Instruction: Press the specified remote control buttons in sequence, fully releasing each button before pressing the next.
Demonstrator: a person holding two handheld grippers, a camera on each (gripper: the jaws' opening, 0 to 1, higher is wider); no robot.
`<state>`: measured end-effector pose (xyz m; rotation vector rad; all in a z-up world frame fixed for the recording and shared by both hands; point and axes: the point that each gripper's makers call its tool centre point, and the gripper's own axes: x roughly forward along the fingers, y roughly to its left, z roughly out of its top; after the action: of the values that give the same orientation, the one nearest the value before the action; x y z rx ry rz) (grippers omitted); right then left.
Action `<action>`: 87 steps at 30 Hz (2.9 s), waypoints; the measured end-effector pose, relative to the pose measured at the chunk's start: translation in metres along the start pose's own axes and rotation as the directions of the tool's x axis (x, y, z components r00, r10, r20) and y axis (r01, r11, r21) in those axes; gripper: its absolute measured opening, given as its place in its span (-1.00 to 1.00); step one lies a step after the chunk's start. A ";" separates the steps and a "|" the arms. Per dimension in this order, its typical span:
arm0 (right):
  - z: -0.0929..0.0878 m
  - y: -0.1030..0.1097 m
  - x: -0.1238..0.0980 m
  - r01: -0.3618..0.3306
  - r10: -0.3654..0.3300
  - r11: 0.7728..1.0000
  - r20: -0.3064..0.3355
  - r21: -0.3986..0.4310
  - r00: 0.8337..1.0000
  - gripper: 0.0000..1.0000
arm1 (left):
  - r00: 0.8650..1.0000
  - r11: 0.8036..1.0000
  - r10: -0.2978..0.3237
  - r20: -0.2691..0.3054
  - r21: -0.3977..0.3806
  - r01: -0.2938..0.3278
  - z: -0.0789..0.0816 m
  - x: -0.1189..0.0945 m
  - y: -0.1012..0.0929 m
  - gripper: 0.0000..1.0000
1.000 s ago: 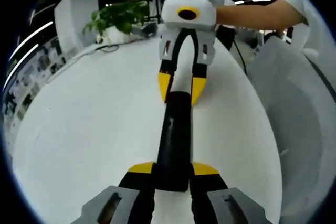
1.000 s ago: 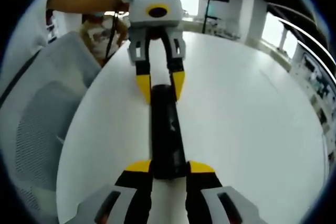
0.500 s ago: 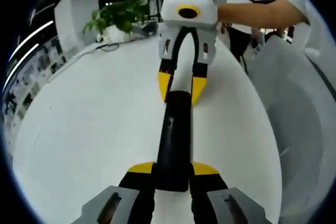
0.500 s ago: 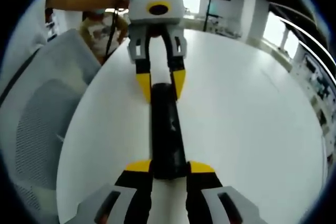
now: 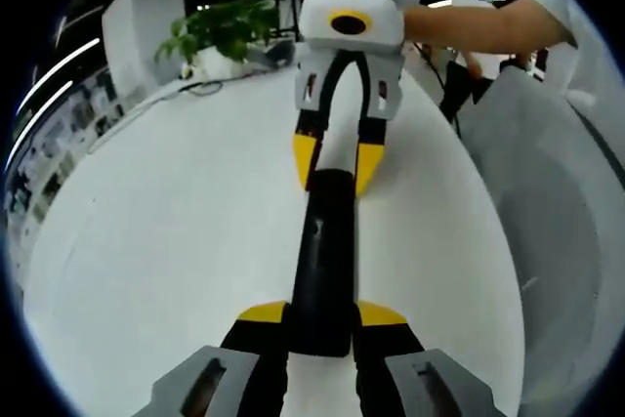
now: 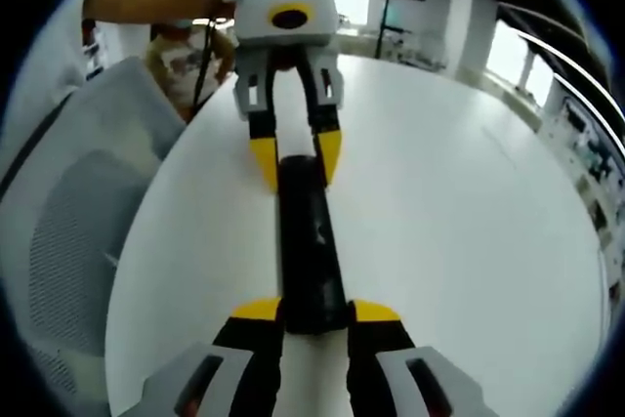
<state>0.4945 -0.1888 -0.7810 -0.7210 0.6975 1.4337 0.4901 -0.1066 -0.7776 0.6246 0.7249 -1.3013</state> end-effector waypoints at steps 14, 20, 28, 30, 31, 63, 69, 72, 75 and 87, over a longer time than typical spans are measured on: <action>0.000 0.000 0.000 0.004 -0.004 1.000 -0.020 -0.017 1.000 -0.56 | 1.000 1.000 -0.002 0.008 0.003 0.002 0.000 0.000 0.000 -0.52; 0.000 0.001 0.000 0.004 -0.004 1.000 -0.023 -0.024 1.000 -0.54 | 1.000 1.000 -0.004 0.003 0.005 0.004 0.000 0.000 0.000 -0.52; -0.003 0.005 -0.004 -0.001 -0.001 0.999 -0.046 -0.036 0.999 -0.45 | 1.000 1.000 -0.005 0.002 0.006 0.005 0.000 0.000 0.000 -0.52; -0.002 0.004 -0.006 0.005 -0.007 0.999 -0.042 -0.033 0.999 -0.46 | 1.000 1.000 -0.005 0.001 0.007 0.005 0.000 0.000 0.000 -0.52; -0.002 0.004 -0.007 0.008 -0.009 0.999 -0.040 -0.034 0.999 -0.46 | 1.000 1.000 -0.005 0.000 0.007 0.005 0.000 0.000 0.000 -0.52; 0.012 -0.002 -0.034 0.095 -0.102 0.987 -0.047 -0.129 0.994 -0.74 | 1.000 1.000 -0.011 -0.012 0.017 0.011 0.001 0.001 -0.001 -0.52; 0.009 -0.002 -0.034 0.089 -0.100 0.985 -0.071 -0.147 0.992 -0.80 | 1.000 1.000 -0.012 -0.012 0.018 0.013 0.001 0.001 -0.001 -0.52; 0.009 -0.002 -0.034 0.084 -0.098 0.984 -0.085 -0.158 0.992 -0.83 | 1.000 1.000 -0.013 -0.011 0.018 0.013 0.001 0.001 -0.001 -0.52; 0.009 -0.004 -0.033 0.081 -0.096 0.984 -0.090 -0.161 0.991 -0.86 | 1.000 1.000 -0.013 -0.010 0.016 0.013 0.001 0.001 -0.001 -0.52; 0.007 -0.006 -0.029 0.072 -0.091 0.984 -0.106 -0.164 0.990 -0.96 | 1.000 1.000 -0.013 0.002 0.015 0.013 0.000 0.000 -0.001 -0.52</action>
<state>0.4999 -0.2007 -0.7536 -0.9518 0.6375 1.3920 0.4896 -0.1068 -0.7778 0.6313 0.7186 -1.3202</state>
